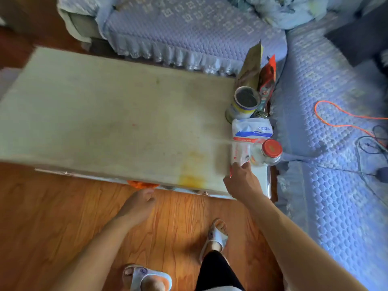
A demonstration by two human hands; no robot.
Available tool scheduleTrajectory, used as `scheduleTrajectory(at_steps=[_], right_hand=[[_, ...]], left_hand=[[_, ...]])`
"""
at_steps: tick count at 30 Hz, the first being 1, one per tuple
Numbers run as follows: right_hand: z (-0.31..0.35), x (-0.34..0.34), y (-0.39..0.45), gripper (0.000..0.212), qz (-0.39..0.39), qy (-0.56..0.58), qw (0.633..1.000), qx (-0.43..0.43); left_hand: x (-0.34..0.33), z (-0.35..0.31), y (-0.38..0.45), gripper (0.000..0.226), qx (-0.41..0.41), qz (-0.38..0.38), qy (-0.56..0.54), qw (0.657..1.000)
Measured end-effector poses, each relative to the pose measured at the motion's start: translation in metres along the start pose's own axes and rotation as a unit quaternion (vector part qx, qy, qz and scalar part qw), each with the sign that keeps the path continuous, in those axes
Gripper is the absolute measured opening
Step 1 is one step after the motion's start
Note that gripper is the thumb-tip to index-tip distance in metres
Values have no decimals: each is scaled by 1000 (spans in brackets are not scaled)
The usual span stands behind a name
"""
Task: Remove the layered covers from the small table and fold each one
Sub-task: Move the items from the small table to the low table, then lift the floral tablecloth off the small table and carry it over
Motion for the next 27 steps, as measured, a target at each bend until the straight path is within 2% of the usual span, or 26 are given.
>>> scheduleTrajectory(at_steps=[2, 5, 10, 13, 17, 22, 27], right_hand=[[41, -8, -7, 36, 19, -11, 1000, 13], [160, -29, -28, 36, 36, -28, 995, 85], [377, -61, -64, 36, 54, -51, 966, 247], [490, -72, -90, 38, 62, -79, 934, 342], [617, -83, -123, 40, 64, -128, 891, 432], [769, -111, -160, 31, 67, -144, 814, 559], [926, -184, -162, 21, 116, -145, 765, 617]], left_hand=[[28, 30, -15, 34, 1, 0, -20, 1000], [112, 118, -66, 22, 4, -33, -101, 994], [240, 271, -139, 20, 56, -161, -268, 948], [292, 339, -180, 9, 70, -222, -357, 904], [347, 411, -219, 15, 62, -257, -422, 867], [433, 489, -257, 20, 57, -340, -442, 828], [526, 598, -282, 13, 100, -389, -456, 794]])
Point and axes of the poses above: each hand's wrist, its own y-axis towards the middle knuckle, its own x-axis out of the back of the hand, z = x × y, the point moved 1 cm from there along y, towards the middle knuckle, and after that the axes turned 15 degrees about x, right-handed, at the moved point
